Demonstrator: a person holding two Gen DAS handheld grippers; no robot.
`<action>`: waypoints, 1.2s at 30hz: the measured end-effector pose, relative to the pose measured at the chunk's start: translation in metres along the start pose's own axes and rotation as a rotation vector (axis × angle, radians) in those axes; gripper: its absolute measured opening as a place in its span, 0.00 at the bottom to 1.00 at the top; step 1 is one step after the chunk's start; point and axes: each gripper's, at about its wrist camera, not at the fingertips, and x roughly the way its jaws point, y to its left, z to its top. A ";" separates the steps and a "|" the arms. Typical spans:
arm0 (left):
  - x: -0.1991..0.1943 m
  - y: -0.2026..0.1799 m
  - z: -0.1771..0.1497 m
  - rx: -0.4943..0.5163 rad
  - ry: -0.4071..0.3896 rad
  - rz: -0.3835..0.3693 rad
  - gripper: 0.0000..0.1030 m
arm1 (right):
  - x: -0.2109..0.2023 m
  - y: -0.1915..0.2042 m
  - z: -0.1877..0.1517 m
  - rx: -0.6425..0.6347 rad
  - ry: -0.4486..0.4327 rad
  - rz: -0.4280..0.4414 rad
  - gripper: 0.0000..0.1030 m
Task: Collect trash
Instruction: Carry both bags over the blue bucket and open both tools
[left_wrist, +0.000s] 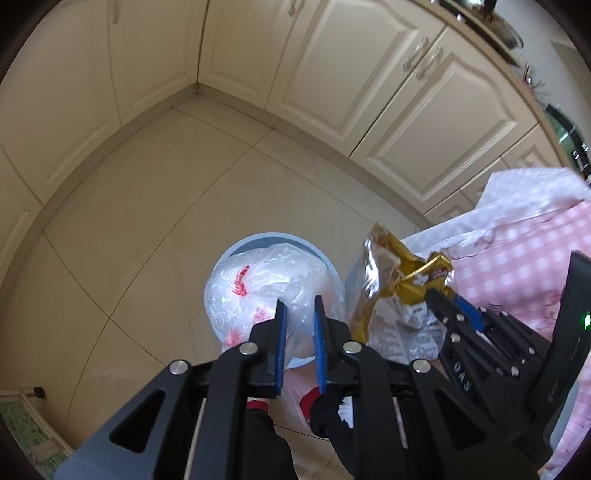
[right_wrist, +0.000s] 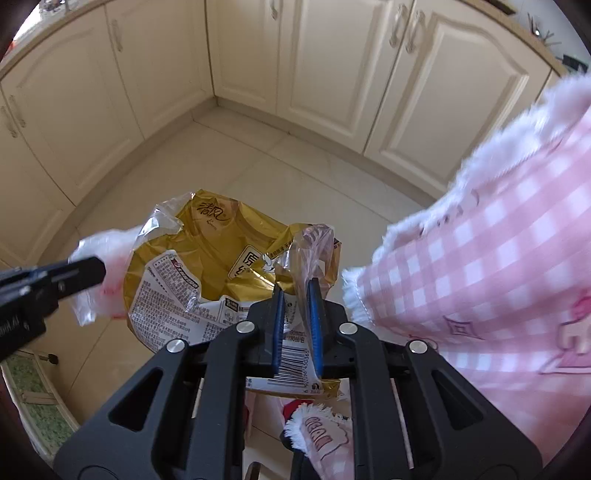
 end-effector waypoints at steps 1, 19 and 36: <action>0.008 -0.004 0.003 0.010 0.012 -0.003 0.12 | 0.006 -0.002 -0.001 0.003 0.008 -0.003 0.13; 0.024 -0.001 0.014 -0.031 0.011 0.021 0.48 | 0.053 -0.005 -0.002 0.026 0.057 0.007 0.13; 0.009 0.023 0.002 -0.083 -0.021 0.058 0.48 | 0.049 0.030 0.017 0.001 -0.005 0.056 0.18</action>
